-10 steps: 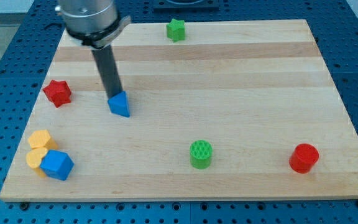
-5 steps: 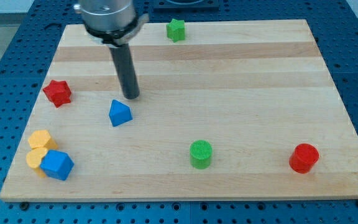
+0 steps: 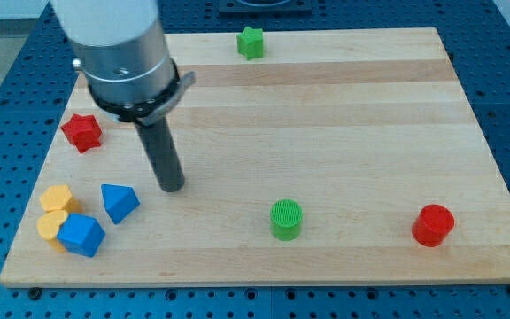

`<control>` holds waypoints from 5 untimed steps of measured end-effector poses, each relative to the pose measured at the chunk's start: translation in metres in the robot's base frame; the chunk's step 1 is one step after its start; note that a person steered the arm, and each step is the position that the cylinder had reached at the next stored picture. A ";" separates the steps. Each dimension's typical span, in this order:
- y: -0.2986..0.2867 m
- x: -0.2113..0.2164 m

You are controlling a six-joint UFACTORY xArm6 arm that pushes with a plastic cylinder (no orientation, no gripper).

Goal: Slide the blue triangle to the right of the yellow hexagon

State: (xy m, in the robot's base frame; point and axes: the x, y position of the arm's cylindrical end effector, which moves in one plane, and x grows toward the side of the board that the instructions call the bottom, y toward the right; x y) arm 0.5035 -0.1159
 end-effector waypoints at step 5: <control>-0.105 0.035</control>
